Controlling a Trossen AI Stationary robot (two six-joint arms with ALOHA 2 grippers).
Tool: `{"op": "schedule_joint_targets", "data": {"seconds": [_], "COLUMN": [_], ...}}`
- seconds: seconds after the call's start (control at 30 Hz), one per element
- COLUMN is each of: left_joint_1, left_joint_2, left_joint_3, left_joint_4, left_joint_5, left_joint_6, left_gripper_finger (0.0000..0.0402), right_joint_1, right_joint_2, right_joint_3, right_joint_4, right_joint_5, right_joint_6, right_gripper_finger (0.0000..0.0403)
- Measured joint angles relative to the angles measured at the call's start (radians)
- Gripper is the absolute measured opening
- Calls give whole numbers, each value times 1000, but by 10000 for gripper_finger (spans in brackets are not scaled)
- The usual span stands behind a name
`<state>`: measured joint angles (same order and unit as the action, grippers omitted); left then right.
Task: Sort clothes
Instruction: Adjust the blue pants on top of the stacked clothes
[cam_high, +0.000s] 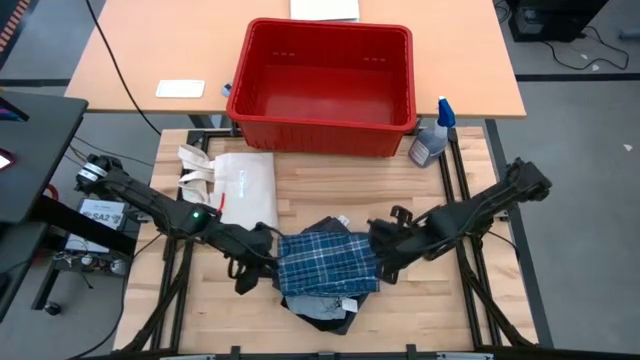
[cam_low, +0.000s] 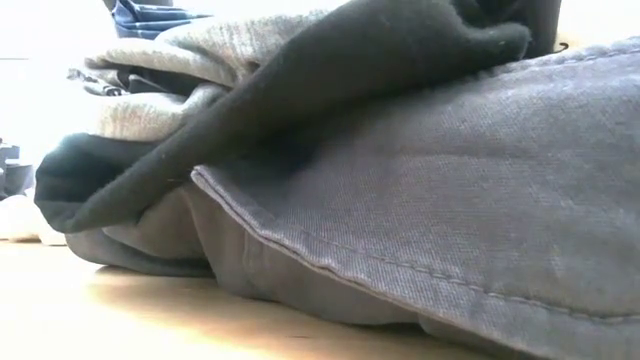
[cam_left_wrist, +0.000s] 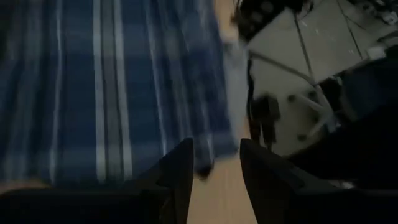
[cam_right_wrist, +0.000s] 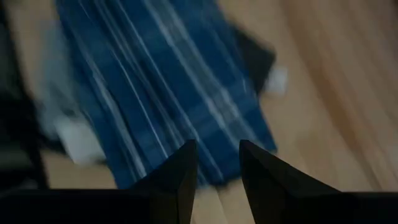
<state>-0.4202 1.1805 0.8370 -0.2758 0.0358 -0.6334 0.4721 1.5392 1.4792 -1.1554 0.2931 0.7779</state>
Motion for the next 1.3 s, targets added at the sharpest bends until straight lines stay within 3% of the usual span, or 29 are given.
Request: {"op": "schedule_joint_targets", "data": {"seconds": [0.2,0.37,0.6,0.8,1.07,1.3], "left_joint_1": [-2,-12,-53,-84,-84,-92], "left_joint_2": [32,77,169,247,284,179], "left_joint_3": [67,65,64,64,64,63], "left_joint_4": [107,124,129,121,-21,-57], "left_joint_5": [-152,-150,-120,-88,-14,59], "left_joint_6": [141,129,98,98,84,22], "left_gripper_finger": [137,137,137,137,137,137], "right_joint_1": [4,61,84,102,102,89], "right_joint_2": [-65,-59,-54,-54,-53,-120], "right_joint_3": [-8,-138,-362,-446,-557,-491], "right_joint_4": [235,428,748,749,744,538], "right_joint_5": [80,74,-57,-56,-87,-236], "right_joint_6": [-84,-79,30,79,175,192], "right_gripper_finger": [129,129,129,129,129,129]}}
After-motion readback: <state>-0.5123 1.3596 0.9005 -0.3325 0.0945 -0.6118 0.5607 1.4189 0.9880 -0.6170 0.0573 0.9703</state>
